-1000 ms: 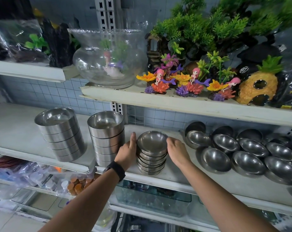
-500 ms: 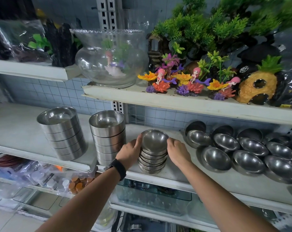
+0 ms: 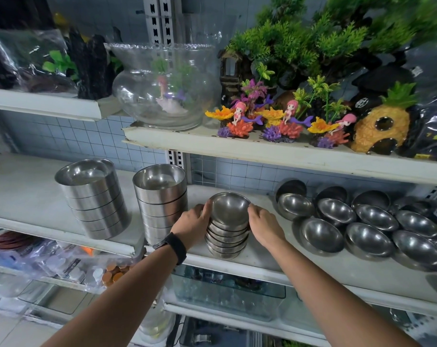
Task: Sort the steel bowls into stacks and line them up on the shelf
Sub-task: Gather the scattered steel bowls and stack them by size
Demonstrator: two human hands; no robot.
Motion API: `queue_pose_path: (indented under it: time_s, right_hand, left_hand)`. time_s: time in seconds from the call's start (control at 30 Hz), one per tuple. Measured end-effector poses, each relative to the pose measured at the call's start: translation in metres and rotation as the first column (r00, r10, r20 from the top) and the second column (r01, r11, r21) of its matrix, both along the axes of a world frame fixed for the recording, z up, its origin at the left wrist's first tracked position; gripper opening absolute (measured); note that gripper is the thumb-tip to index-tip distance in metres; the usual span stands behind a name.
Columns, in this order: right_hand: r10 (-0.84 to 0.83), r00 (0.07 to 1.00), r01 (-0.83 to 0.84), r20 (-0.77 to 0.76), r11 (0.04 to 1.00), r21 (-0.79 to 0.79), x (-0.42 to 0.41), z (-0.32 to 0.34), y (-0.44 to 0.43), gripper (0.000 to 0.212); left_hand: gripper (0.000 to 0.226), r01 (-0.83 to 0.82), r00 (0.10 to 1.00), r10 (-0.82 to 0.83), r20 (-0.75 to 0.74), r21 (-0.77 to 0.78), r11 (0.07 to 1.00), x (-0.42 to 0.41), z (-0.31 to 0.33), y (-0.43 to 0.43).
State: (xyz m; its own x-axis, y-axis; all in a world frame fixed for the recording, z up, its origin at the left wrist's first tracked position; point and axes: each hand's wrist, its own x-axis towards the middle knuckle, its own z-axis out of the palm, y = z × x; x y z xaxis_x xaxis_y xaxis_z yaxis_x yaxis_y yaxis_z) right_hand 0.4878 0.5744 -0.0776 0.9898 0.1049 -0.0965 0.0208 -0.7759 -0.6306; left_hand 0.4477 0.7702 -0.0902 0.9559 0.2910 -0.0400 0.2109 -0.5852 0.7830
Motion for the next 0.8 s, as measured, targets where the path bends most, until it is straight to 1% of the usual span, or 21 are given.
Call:
queue_pose_path:
  time_s: [0.07, 0.1, 0.13, 0.17, 0.23, 0.3, 0.43, 0.53, 0.67, 0.73, 0.8]
  right_hand:
    - [-0.025, 1.000, 0.026, -0.010, 0.998, 0.050, 0.000, 0.002, -0.002, 0.051]
    - [-0.022, 1.000, 0.022, 0.001, 0.999, 0.045, 0.000, 0.003, -0.003, 0.053]
    - [-0.019, 1.000, 0.019, 0.021, 0.999, 0.029, 0.001, 0.005, -0.005, 0.055]
    - [-0.019, 0.999, 0.018, 0.047, 1.000, 0.011, 0.002, 0.007, -0.007, 0.056]
    - [-0.006, 0.994, 0.011, 0.107, 0.999, -0.041, 0.005, 0.012, -0.011, 0.056]
    - [0.014, 0.987, 0.001, 0.161, 0.996, -0.090, 0.007, 0.018, -0.015, 0.054]
    - [0.081, 0.956, -0.019, 0.283, 0.977, -0.213, 0.011, 0.028, -0.026, 0.046]
    - [0.149, 0.932, -0.046, 0.330, 0.953, -0.301, 0.013, 0.035, -0.035, 0.037]
    - [0.185, 0.899, -0.038, 0.397, 0.936, -0.350, 0.011, 0.042, -0.053, 0.029]
    - [0.189, 0.896, -0.030, 0.402, 0.928, -0.371, 0.009, 0.044, -0.065, 0.029]
    - [0.180, 0.893, -0.004, 0.413, 0.920, -0.392, 0.008, 0.045, -0.080, 0.032]
  left_hand:
    - [0.046, 0.014, 1.000, -0.014, 0.003, 0.063, 0.998, -0.001, 0.004, 0.001]
    - [0.054, 0.032, 0.999, -0.032, 0.002, 0.131, 0.991, -0.002, 0.008, 0.001]
    - [0.063, 0.012, 1.000, -0.014, 0.012, 0.132, 0.991, -0.002, 0.010, 0.001]
    - [0.067, 0.010, 1.000, -0.011, 0.008, 0.130, 0.992, -0.001, 0.010, 0.000]
    - [0.067, 0.017, 1.000, -0.017, -0.003, 0.147, 0.989, -0.002, 0.014, -0.004]
    - [0.068, 0.036, 0.999, -0.033, -0.020, 0.205, 0.978, -0.004, 0.019, -0.009]
    - [0.061, 0.079, 0.997, -0.081, -0.004, 0.288, 0.955, -0.005, 0.034, -0.021]
    - [0.058, 0.092, 0.993, -0.114, 0.040, 0.372, 0.924, -0.001, 0.041, -0.024]
    - [0.042, 0.077, 0.976, -0.169, 0.135, 0.515, 0.854, 0.008, 0.051, -0.032]
    - [0.036, 0.073, 0.960, -0.210, 0.185, 0.557, 0.827, 0.012, 0.057, -0.040]
    - [0.035, 0.091, 0.947, -0.252, 0.199, 0.585, 0.806, 0.018, 0.062, -0.051]
